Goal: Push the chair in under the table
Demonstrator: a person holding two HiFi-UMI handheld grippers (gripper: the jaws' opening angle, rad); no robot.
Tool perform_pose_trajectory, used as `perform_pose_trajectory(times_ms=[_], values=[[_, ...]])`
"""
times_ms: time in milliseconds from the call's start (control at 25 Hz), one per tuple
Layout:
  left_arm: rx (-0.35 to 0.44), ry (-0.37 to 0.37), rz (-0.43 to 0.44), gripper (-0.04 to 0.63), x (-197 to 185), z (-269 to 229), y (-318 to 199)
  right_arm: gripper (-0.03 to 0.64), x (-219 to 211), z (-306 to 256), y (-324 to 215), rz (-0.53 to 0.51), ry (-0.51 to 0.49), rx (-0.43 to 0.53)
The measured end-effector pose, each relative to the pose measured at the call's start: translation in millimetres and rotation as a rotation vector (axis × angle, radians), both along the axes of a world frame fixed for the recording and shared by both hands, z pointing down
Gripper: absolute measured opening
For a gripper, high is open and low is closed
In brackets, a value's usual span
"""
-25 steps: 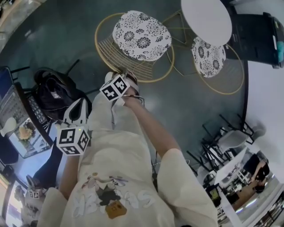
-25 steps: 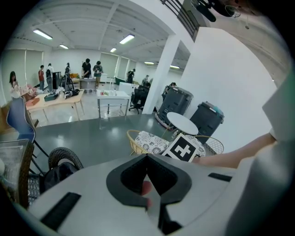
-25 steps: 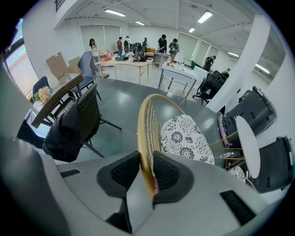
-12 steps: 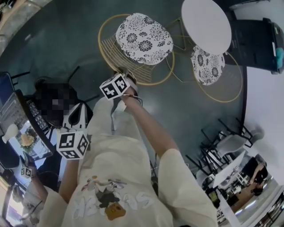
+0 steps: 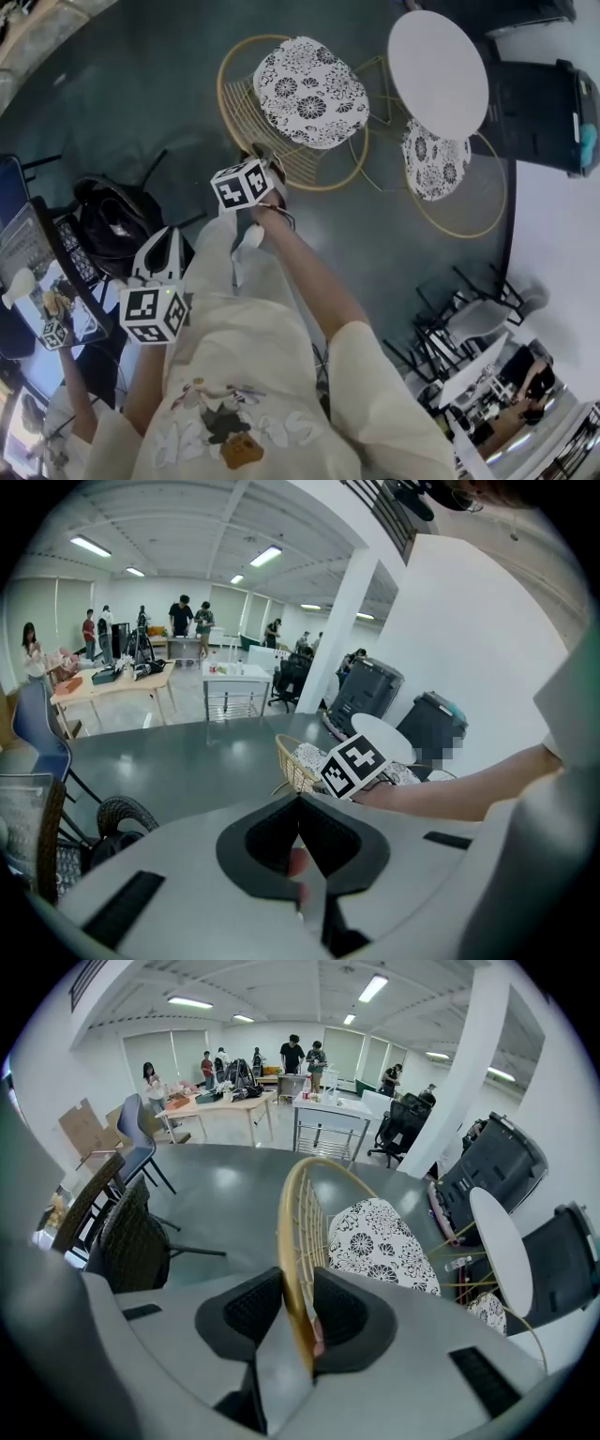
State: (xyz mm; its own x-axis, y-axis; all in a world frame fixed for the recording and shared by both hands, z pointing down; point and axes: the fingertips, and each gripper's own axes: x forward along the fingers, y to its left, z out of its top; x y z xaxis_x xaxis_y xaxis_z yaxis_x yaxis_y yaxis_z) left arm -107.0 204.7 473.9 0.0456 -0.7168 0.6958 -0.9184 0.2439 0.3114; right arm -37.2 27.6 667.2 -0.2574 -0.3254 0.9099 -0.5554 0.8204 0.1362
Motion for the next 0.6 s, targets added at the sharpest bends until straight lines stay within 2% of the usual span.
perform_pose_trajectory(times_ms=[240, 600], values=[[-0.006, 0.007, -0.012, 0.0, -5, 2, -9, 0.106, -4, -3, -27, 0.052, -0.007, 0.01], [-0.005, 0.009, -0.021, 0.0, -3, -3, -31, 0.107, -7, -7, -63, 0.077, -0.022, 0.029]])
